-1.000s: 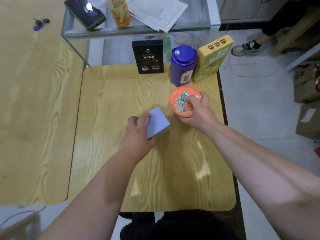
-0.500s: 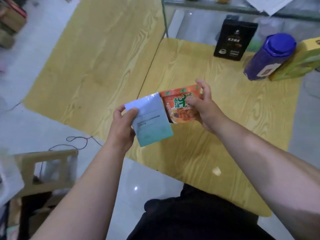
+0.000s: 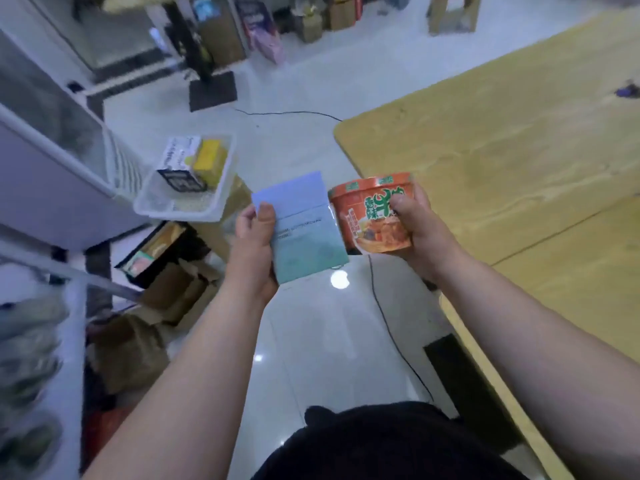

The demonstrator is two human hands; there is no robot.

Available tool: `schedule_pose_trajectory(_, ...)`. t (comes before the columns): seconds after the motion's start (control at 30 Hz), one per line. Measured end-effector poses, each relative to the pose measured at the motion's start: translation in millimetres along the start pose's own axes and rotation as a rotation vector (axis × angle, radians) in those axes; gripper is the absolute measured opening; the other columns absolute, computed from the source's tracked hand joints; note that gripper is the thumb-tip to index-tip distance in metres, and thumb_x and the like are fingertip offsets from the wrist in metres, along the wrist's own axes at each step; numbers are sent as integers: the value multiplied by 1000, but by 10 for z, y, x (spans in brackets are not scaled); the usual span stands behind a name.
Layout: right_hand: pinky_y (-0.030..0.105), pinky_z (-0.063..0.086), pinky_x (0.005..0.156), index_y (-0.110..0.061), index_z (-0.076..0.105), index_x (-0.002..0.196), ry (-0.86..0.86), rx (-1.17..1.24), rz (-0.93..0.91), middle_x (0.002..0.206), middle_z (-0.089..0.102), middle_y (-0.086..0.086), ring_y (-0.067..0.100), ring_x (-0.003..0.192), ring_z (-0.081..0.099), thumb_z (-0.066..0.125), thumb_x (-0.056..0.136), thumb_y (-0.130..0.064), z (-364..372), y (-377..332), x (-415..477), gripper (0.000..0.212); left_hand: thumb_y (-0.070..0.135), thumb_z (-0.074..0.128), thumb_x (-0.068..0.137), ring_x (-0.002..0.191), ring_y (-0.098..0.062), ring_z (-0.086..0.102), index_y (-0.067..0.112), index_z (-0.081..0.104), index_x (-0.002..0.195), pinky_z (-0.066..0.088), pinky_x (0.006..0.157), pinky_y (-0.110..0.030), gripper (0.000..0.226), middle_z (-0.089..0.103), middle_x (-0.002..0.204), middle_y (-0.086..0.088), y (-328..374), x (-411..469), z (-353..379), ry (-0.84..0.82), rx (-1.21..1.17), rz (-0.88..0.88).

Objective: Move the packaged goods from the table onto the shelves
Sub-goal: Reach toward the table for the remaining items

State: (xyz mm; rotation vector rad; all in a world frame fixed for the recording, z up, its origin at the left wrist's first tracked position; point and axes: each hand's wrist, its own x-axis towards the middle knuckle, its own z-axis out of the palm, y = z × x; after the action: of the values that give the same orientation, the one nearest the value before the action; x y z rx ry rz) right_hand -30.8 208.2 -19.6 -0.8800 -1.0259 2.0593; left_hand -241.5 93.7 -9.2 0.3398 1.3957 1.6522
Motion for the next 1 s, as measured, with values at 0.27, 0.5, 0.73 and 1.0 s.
schedule_pose_trajectory(0.27, 59, 57, 82, -20, 41, 134, -419, -121, 95, 131, 59, 19, 38, 111, 65, 71, 77, -33, 2359, 603, 605, 66, 25, 62, 98, 108, -32, 70, 29, 50, 126, 58, 78, -62, 31, 68, 126, -4, 1110, -507, -1882, 301, -117, 174)
schedule_pose_trajectory(0.5, 48, 60, 74, -20, 40, 138, -720, -242, 133, 130, 62, 17, 33, 106, 69, 61, 84, -28, 3951, 1033, 810, 58, 19, 68, 92, 97, -18, 74, 25, 43, 142, 62, 72, -42, 56, 71, 120, 2, 1622, -984, -3012, 614, -175, 394)
schedule_pose_trajectory(0.73, 54, 57, 85, -20, 37, 140, -999, -297, 192, 125, 59, 15, 33, 103, 70, 85, 66, -45, 5315, 1550, 1180, 92, 31, 75, 75, 101, -18, 73, 29, 43, 145, 62, 73, -41, 77, 69, 122, 4, 2066, -1112, -3782, 899, -216, 532)
schedule_pose_trajectory(1.0, 49, 58, 81, -34, 37, 140, -1259, -274, 239, 128, 59, 11, 29, 102, 71, 79, 66, -41, 6781, 1707, 1673, 85, 33, 85, 73, 115, -29, 67, 30, 45, 143, 59, 87, -54, 81, 64, 134, -3, 2763, -845, -4382, 1140, -204, 734)
